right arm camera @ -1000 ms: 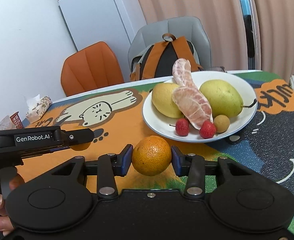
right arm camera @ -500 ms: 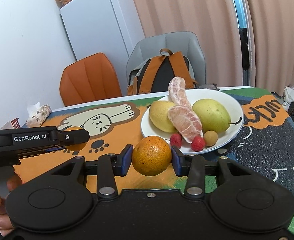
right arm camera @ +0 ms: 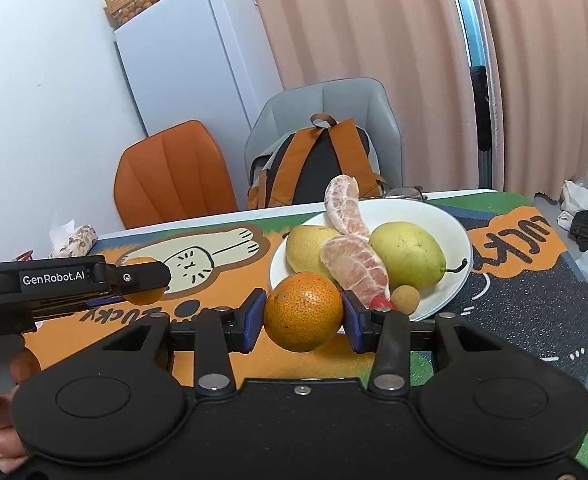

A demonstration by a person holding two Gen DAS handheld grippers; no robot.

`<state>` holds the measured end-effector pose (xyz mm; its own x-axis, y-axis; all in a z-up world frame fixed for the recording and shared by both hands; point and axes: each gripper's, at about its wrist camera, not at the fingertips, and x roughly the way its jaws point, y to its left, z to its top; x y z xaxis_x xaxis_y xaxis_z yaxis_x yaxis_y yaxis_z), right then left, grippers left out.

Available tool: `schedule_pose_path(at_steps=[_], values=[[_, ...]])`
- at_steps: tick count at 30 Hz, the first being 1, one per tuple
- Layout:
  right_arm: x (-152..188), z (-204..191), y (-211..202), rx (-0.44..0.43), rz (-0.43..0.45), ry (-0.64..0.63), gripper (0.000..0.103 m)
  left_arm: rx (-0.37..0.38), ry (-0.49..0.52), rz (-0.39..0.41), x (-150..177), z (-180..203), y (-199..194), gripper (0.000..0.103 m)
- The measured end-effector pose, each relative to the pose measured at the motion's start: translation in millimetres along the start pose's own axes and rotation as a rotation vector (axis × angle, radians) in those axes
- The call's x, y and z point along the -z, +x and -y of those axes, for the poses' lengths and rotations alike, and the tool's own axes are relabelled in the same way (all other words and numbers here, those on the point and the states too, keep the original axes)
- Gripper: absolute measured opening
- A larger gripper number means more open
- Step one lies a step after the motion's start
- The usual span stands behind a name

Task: Organize fruits
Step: 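Carry both tangerines in the two tools over the white plate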

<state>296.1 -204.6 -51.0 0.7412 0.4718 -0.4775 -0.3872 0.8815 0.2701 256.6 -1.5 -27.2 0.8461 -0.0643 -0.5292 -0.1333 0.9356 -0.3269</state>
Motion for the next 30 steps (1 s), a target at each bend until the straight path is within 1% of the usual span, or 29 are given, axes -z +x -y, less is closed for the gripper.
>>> schedule_pose_path(at_steps=[15, 22, 30], values=[[-11, 20, 12, 0.017, 0.014, 0.023, 0.041, 0.011, 0.013, -0.013, -12, 9, 22, 0.038], [-26, 34, 24, 0.021, 0.031, 0.030, 0.041, 0.015, 0.027, -0.019, -25, 17, 41, 0.038], [-45, 51, 40, 0.030, 0.044, 0.030, 0.041, 0.026, 0.032, -0.046, -33, 27, 68, 0.038]])
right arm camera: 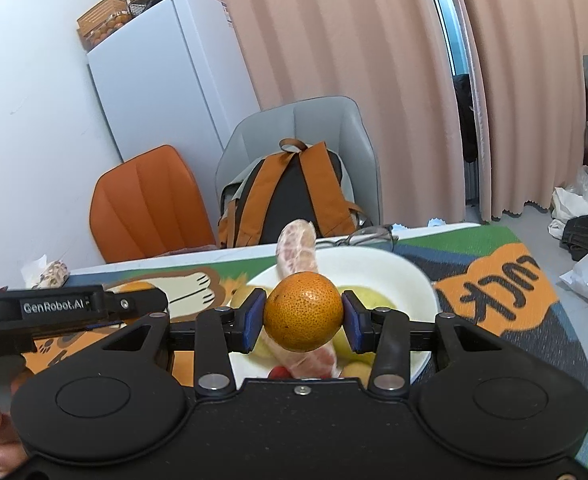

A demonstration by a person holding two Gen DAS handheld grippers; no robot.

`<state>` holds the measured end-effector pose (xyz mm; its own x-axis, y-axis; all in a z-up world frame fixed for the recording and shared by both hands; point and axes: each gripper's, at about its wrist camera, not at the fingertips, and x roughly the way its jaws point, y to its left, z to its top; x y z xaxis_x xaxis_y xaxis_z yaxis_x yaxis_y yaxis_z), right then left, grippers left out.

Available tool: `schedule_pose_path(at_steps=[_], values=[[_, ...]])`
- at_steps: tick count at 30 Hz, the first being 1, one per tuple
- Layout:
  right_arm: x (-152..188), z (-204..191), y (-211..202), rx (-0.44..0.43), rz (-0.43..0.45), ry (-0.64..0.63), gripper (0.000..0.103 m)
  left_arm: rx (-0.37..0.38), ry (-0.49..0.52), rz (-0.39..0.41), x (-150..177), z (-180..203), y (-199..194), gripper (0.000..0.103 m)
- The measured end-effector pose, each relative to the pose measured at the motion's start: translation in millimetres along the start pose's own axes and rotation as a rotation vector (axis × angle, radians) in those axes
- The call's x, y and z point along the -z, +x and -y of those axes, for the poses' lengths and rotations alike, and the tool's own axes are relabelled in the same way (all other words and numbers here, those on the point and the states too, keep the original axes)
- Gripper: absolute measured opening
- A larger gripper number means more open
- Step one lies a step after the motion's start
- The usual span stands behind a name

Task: Organize fruits
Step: 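Carry both tangerines in the two tools over the white plate, then lower the tangerine onto the plate and open the right tool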

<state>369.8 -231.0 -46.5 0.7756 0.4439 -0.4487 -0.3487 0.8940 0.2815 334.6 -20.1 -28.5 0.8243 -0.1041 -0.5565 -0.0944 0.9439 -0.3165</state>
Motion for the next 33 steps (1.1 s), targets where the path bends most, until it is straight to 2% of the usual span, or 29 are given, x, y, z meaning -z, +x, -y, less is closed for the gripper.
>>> schedule_pose_path(at_steps=[15, 28, 33], values=[[-34, 32, 38, 0.019, 0.015, 0.039, 0.041, 0.026, 0.058, -0.026, -19, 33, 47, 0.038], [-33, 55, 76, 0.024, -0.066, 0.105, 0.042, 0.012, 0.077, -0.019, -29, 37, 62, 0.038], [-32, 65, 75, 0.025, -0.067, 0.142, 0.052, 0.003, 0.084, -0.008, -32, 35, 57, 0.038]])
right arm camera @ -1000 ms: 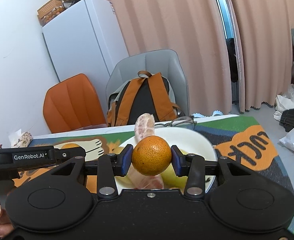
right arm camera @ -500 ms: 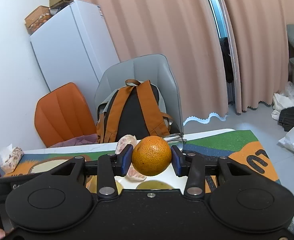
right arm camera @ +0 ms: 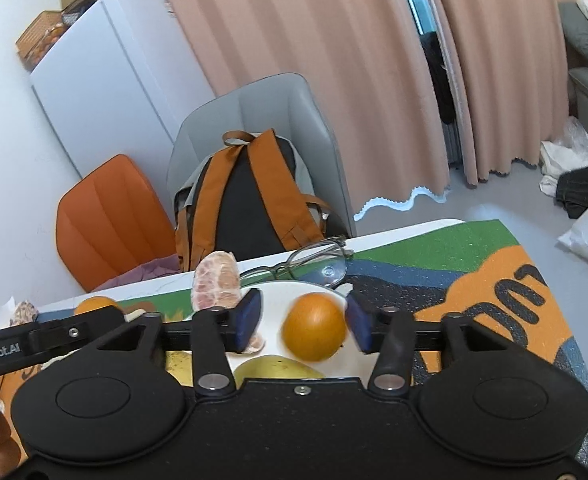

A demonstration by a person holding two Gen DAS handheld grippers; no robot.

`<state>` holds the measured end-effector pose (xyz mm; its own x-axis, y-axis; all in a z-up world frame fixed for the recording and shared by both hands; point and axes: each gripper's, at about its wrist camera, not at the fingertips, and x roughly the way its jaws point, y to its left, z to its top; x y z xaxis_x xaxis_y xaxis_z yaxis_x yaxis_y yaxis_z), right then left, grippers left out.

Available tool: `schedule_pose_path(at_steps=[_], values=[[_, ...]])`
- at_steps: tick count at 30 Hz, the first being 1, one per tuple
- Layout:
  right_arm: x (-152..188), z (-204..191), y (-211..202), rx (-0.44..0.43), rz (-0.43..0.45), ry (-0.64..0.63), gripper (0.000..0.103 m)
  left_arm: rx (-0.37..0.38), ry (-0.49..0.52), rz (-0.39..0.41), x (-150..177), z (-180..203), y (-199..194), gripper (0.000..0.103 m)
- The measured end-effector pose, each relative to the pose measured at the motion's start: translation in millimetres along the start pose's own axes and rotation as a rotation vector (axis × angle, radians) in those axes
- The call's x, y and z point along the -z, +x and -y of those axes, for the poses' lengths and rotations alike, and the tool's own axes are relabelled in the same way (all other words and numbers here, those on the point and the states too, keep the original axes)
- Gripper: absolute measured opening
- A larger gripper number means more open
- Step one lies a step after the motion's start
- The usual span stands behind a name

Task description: Organize fruits

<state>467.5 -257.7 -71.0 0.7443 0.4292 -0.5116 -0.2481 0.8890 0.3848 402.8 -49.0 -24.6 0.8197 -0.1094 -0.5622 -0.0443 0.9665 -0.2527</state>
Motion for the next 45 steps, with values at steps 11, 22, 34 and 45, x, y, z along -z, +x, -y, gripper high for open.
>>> schedule_pose_path(at_steps=[11, 22, 34, 45], values=[[-12, -5, -25, -0.010, 0.028, -0.037, 0.067, 0.001, 0.063, -0.005, -11, 12, 6, 0.038], [-17, 4, -29, -0.010, 0.035, -0.022, 0.071, 0.047, 0.088, -0.053, -8, 35, 36, 0.039], [-19, 11, -30, -0.010, 0.048, -0.003, 0.073, -0.008, 0.022, -0.076, -7, 29, 30, 0.056], [-6, 0, -33, -0.009, 0.010, -0.017, 0.073, -0.059, 0.003, -0.086, -7, 8, -6, 0.074]])
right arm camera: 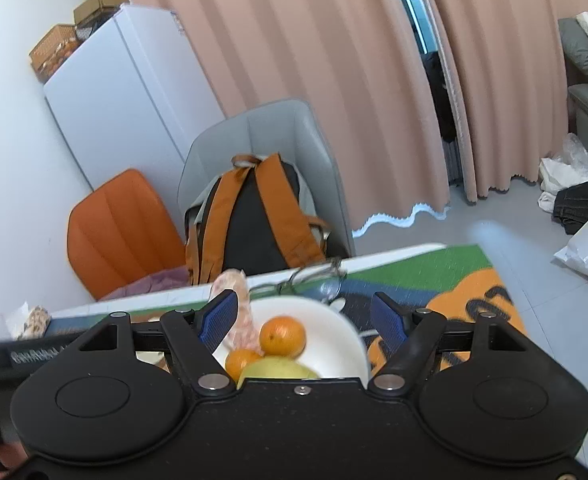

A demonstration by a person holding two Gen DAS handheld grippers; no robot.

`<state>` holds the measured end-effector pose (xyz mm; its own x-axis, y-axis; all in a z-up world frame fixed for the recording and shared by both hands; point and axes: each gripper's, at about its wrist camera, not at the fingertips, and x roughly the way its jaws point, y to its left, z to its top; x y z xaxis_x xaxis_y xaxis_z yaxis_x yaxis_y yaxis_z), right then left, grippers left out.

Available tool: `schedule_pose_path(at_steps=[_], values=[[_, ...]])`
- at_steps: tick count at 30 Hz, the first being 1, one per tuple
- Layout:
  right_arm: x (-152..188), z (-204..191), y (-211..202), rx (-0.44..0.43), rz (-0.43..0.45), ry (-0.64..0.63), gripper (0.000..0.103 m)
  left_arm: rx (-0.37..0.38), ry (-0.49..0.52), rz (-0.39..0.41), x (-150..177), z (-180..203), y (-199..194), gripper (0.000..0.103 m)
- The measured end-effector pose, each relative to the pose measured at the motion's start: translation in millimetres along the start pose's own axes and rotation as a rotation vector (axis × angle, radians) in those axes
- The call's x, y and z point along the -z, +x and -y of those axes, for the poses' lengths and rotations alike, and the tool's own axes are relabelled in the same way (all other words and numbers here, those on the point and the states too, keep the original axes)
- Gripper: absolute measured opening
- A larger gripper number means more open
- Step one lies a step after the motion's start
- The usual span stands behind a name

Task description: Organize fruits

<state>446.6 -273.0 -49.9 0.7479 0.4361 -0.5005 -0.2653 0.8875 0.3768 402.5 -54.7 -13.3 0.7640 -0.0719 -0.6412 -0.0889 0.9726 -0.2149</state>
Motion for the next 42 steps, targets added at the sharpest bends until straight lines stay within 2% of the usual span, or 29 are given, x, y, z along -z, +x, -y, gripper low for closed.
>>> schedule_pose_path(at_steps=[9, 19, 28, 42], values=[[16, -17, -19, 0.000, -0.015, -0.008, 0.073, 0.002, -0.029, 0.011, 6, -15, -26, 0.079], [32, -39, -47, -0.014, -0.001, -0.022, 0.078, -0.017, -0.052, 0.031, 22, -33, -62, 0.092], [41, -56, -80, -0.032, 0.034, -0.041, 0.081, -0.030, -0.074, 0.058, 42, -44, -102, 0.097], [63, -85, -126, -0.044, 0.063, -0.102, 0.094, -0.045, -0.096, 0.099, 78, -62, -153, 0.099]])
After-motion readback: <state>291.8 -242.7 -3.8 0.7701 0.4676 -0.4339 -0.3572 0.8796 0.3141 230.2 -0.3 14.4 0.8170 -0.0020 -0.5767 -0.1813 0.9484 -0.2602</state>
